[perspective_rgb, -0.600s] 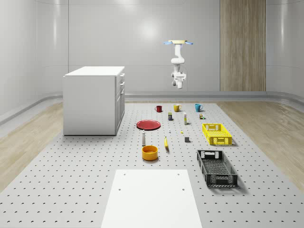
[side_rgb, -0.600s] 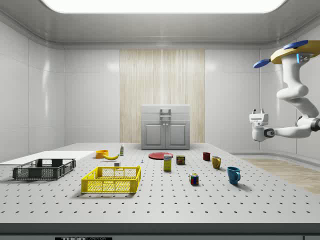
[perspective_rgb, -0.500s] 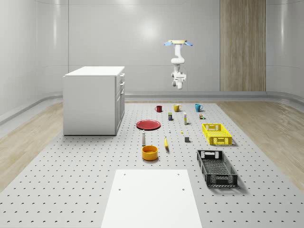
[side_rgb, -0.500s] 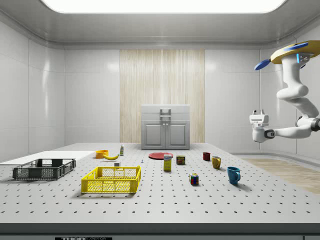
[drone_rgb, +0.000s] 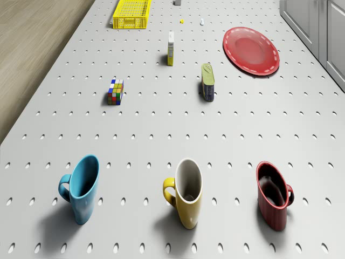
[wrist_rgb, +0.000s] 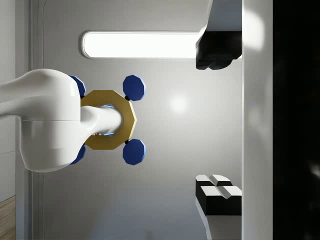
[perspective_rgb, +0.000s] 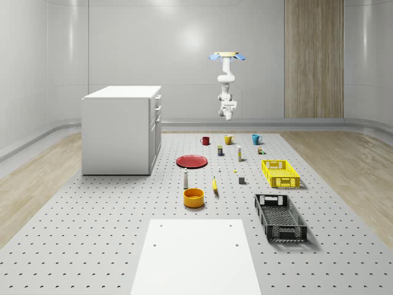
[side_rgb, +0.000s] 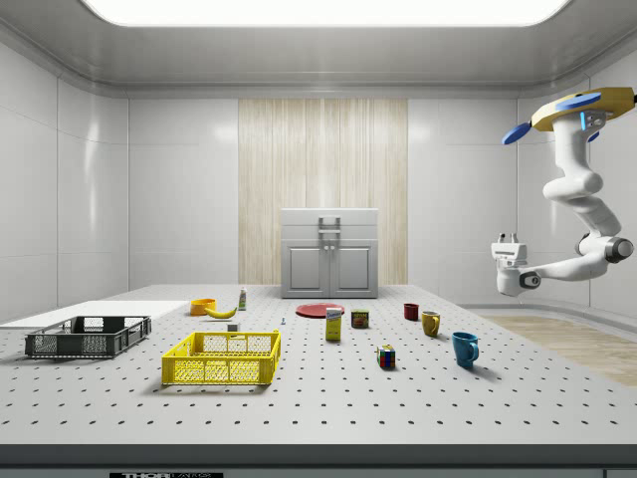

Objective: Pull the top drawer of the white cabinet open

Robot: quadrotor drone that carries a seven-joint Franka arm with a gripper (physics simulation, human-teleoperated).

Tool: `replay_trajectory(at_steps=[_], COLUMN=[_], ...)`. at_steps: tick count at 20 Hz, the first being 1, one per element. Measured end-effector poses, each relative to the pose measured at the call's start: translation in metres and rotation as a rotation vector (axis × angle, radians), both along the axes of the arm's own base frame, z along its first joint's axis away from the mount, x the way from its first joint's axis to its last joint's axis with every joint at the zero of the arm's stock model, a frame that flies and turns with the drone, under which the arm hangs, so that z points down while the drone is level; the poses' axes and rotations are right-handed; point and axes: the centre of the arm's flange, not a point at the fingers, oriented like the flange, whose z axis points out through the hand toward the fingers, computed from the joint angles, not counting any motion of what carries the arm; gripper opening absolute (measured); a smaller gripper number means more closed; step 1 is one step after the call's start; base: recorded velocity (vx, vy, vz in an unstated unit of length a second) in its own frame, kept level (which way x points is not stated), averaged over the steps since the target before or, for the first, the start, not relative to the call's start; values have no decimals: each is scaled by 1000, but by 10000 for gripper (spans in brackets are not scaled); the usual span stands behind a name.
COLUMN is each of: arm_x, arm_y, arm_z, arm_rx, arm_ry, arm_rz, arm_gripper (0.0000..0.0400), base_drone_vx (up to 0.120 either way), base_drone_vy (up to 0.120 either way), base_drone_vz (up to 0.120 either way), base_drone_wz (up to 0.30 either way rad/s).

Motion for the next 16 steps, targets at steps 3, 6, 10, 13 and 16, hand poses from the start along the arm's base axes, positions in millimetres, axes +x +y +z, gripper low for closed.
replay_trajectory(at_steps=[3, 6, 10, 13, 16], arm_x=[1, 2, 2, 3, 3], arm_y=[-19, -61, -89, -96, -98], arm_z=[6, -10, -40, -56, -66], arm_rx=[202, 675, 1110, 1299, 1412], arm_ry=[0, 4, 6, 6, 7], arm_rz=[-2, 2, 7, 10, 11], arm_gripper=[309, 312, 311, 309, 307], base_drone_vx=[0, 0, 0, 53, 120], base_drone_vy=[-120, -120, -120, -120, -120], base_drone_vz=[0, 0, 60, 120, 120], base_drone_wz=[0, 0, 0, 0, 0])
